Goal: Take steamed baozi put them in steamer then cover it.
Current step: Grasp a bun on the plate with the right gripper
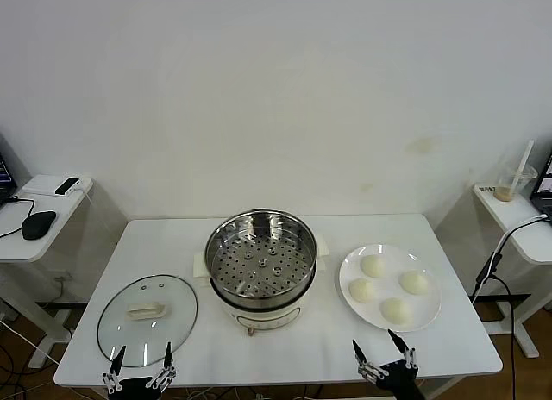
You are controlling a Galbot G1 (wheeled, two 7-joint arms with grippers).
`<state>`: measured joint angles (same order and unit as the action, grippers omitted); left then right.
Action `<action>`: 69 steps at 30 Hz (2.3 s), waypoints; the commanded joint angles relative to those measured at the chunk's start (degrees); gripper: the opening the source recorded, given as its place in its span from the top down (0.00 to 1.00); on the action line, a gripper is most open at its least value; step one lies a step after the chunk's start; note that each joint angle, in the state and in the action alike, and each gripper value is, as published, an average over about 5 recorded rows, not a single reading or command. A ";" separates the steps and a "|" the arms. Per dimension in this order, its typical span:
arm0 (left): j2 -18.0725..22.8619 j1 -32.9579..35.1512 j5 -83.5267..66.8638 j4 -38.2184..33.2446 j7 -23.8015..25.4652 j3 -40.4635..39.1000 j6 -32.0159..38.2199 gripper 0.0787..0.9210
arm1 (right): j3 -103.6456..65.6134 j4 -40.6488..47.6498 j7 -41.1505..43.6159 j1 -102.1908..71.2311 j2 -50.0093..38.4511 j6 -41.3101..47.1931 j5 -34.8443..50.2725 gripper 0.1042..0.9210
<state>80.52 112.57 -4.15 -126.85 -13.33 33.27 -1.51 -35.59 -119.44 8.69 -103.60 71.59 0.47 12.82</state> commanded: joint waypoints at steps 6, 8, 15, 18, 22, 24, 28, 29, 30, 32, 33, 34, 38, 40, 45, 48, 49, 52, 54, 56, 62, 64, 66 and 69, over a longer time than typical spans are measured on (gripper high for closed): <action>-0.04 -1.31 2.47 -2.79 3.32 0.25 -6.18 0.12 | -3.44 0.50 0.33 4.59 -3.59 2.68 -8.94 0.12; -0.01 -2.42 4.05 -2.55 4.40 0.60 -5.63 0.12 | -4.35 1.36 1.13 6.92 -5.68 4.23 -13.30 0.12; 0.04 -4.39 5.47 -2.10 6.86 2.10 -3.96 0.12 | -5.59 7.56 7.17 19.19 -16.50 9.60 -25.21 0.12; 0.25 -4.97 6.22 -1.24 6.71 2.55 -3.31 0.12 | -4.96 11.10 13.36 25.13 -21.31 9.95 -30.92 0.12; 0.47 -5.42 6.48 0.37 6.01 3.17 -2.44 0.12 | -1.89 15.94 24.22 33.85 -28.57 9.63 -38.39 0.12; 0.50 -5.37 6.39 0.61 5.86 3.45 -2.41 0.12 | 0.61 18.43 27.86 38.57 -32.03 9.37 -39.17 0.12; 0.72 -5.31 6.36 0.57 5.57 4.01 -2.36 0.12 | 9.03 24.08 34.61 49.84 -38.46 7.94 -38.66 0.12; 0.79 -5.33 6.36 0.49 5.50 4.15 -2.37 0.12 | 12.19 25.65 36.48 53.20 -39.62 7.52 -38.19 0.12; 0.85 -5.35 6.35 0.39 5.45 4.28 -2.39 0.12 | 15.79 27.52 38.33 57.14 -40.60 6.98 -37.48 0.12; 0.95 -5.38 6.32 0.11 5.39 4.52 -2.43 0.12 | 24.07 31.86 41.69 65.64 -41.82 5.49 -35.54 0.12; 0.99 -5.37 6.29 -0.05 5.36 4.64 -2.45 0.12 | 28.51 34.26 43.22 69.61 -41.88 4.72 -34.61 0.12; 1.04 -5.35 6.27 -0.18 5.34 4.75 -2.47 0.12 | 32.75 36.83 44.55 73.70 -41.62 3.88 -33.69 0.12; 1.29 -5.29 6.15 -0.46 5.24 5.21 -2.56 0.12 | 47.41 46.08 49.55 86.70 -38.22 1.77 -31.04 0.12; 1.48 -5.35 6.12 -0.54 5.21 5.49 -2.64 0.12 | 52.72 49.75 51.79 91.23 -35.69 1.48 -30.33 0.12; 2.03 -5.92 6.02 -0.98 5.33 6.04 -3.30 0.12 | 61.36 58.15 54.33 98.09 -28.87 1.12 -31.04 0.12; 2.18 -6.11 5.90 -1.43 5.45 6.37 -3.88 0.12 | 64.08 61.61 54.56 100.09 -25.53 0.71 -31.62 0.12; 2.17 -6.09 5.88 -1.53 5.47 6.50 -3.96 0.12 | 64.82 62.29 54.58 100.50 -24.72 0.62 -31.53 0.12; 2.10 -5.87 5.75 -1.73 5.51 7.14 -3.99 0.12 | 66.72 64.31 54.17 101.20 -22.19 0.61 -31.47 0.12; 2.08 -5.66 5.59 -1.79 5.50 7.67 -3.99 0.12 | 67.11 65.56 53.73 101.21 -20.57 0.90 -31.95 0.12; 2.10 -5.51 5.48 -1.81 5.48 8.14 -4.03 0.12 | 67.14 66.84 53.53 101.07 -18.91 1.17 -32.69 0.12; 2.51 -5.25 5.50 -2.05 5.46 8.69 -4.17 0.12 | 67.20 69.82 53.63 100.44 -15.61 1.16 -35.68 0.12; 2.68 -5.20 5.54 -2.08 5.45 8.71 -4.17 0.12 | 67.35 70.14 53.63 100.24 -15.27 1.29 -36.09 0.12; 2.78 -5.15 5.58 -2.07 5.43 8.71 -4.15 0.12 | 67.49 70.35 53.56 100.09 -15.07 1.38 -36.35 0.12; 2.82 -5.12 5.64 -2.01 5.38 8.78 -4.09 0.12 | 67.58 70.87 53.14 99.93 -14.65 1.44 -36.55 0.14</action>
<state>83.35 107.43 1.48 -128.91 -7.95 41.85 -5.57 29.25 -51.05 60.90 -5.96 55.22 2.01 -23.16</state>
